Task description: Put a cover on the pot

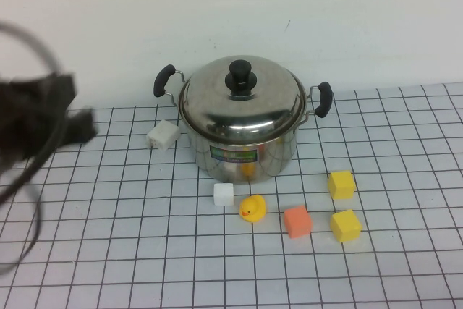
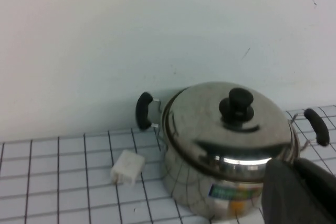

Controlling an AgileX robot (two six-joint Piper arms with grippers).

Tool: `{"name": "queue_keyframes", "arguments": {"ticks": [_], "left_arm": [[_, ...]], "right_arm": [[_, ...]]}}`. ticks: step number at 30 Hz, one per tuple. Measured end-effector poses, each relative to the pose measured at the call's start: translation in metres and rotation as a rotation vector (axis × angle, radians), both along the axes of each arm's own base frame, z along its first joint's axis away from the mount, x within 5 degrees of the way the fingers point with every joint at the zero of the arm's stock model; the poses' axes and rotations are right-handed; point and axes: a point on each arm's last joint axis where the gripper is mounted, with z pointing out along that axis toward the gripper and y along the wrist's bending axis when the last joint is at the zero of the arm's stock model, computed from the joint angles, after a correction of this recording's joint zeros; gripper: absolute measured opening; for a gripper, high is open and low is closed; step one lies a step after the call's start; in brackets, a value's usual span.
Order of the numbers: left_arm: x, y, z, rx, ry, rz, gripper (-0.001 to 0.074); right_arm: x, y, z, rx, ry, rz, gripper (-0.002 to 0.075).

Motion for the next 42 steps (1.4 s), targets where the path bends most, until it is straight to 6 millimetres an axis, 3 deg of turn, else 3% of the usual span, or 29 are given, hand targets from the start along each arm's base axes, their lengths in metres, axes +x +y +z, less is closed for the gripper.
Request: {"name": "queue_keyframes", "arguments": {"ticks": [8, 14, 26, 34, 37, 42], "left_arm": [[-0.063, 0.032, -0.024, -0.011, 0.020, 0.062, 0.0000], [-0.094, 0.046, -0.033, -0.062, 0.033, 0.094, 0.0000], [-0.101, 0.050, -0.034, -0.093, 0.037, 0.114, 0.0000], [-0.115, 0.055, -0.034, -0.144, -0.089, 0.107, 0.0000], [-0.123, 0.058, -0.055, -0.146, -0.102, 0.122, 0.0000], [-0.136, 0.063, -0.110, -0.202, -0.072, 0.194, 0.0000]], "right_arm": [[0.000, 0.000, 0.000, 0.000, 0.000, 0.000, 0.0009], [0.000, 0.000, 0.000, 0.000, 0.000, 0.000, 0.0009], [0.000, 0.000, 0.000, 0.000, 0.000, 0.000, 0.0009], [0.000, 0.000, 0.000, 0.000, 0.000, 0.000, 0.0009], [0.000, 0.000, 0.000, 0.000, 0.000, 0.000, 0.0009], [0.000, 0.000, 0.000, 0.000, 0.000, 0.000, 0.0009]]}}
